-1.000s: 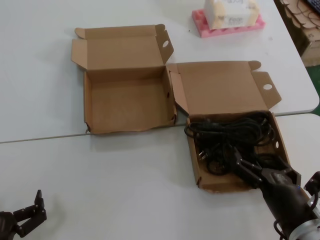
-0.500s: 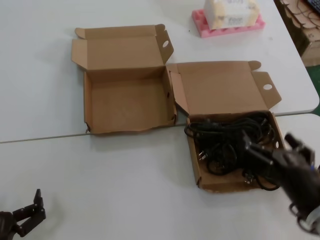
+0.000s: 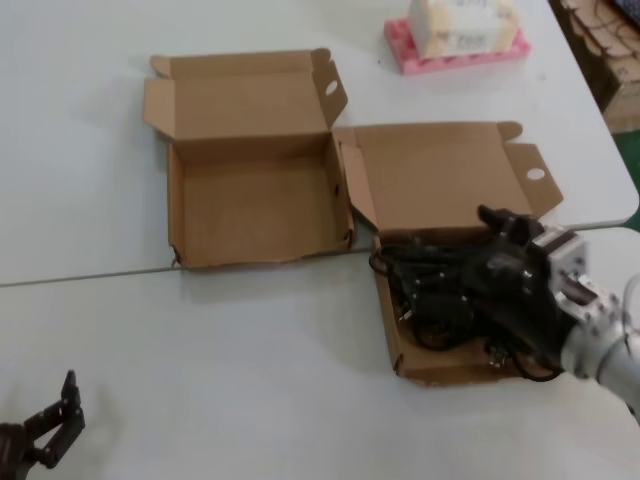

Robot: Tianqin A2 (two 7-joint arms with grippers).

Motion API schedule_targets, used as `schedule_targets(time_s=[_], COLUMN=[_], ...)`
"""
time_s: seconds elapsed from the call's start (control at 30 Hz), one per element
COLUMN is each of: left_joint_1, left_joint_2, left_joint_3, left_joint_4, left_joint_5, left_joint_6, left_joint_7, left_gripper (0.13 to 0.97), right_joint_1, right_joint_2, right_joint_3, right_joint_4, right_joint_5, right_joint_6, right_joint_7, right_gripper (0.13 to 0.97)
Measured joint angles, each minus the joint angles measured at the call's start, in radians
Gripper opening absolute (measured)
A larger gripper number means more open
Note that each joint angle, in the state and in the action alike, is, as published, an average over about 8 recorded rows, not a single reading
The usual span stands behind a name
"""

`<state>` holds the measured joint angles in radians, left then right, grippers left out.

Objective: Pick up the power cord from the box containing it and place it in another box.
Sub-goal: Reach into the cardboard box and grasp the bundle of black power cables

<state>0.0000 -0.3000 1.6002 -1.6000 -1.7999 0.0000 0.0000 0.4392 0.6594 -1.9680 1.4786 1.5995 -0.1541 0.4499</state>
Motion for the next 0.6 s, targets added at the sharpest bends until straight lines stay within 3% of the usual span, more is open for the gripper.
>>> schedule_targets(time_s=[0.27,0.4,0.53,0.6], left_joint_1=[0.000,0.000,0.000,0.000], left_joint_2=[0.000,0.000,0.000,0.000], left_joint_3=[0.000,0.000,0.000,0.000], left_joint_4=[0.000,0.000,0.000,0.000], left_joint_5=[0.000,0.000,0.000,0.000], left_joint_6=[0.000,0.000,0.000,0.000], left_joint_7=[0.000,0.000,0.000,0.000], left_gripper=[0.655,0.556,0.556,0.507], right_joint_1=[0.196,0.226,0.230,0.230], right_joint_2=[-0.084,-0.090,-0.080,-0.075], right_joint_3=[-0.055,-0.056,-0.048,-0.045], right_joint_4=[-0.239,-0.283,-0.296,-0.301], right_joint_5=[-0.063,-0.059,-0.054,-0.052], right_joint_6=[-0.167,-0.227,-0.272,-0.288], right_joint_7=[0.000,0.000,0.000,0.000], right_gripper=[0.964,0.950,0.925,0.912])
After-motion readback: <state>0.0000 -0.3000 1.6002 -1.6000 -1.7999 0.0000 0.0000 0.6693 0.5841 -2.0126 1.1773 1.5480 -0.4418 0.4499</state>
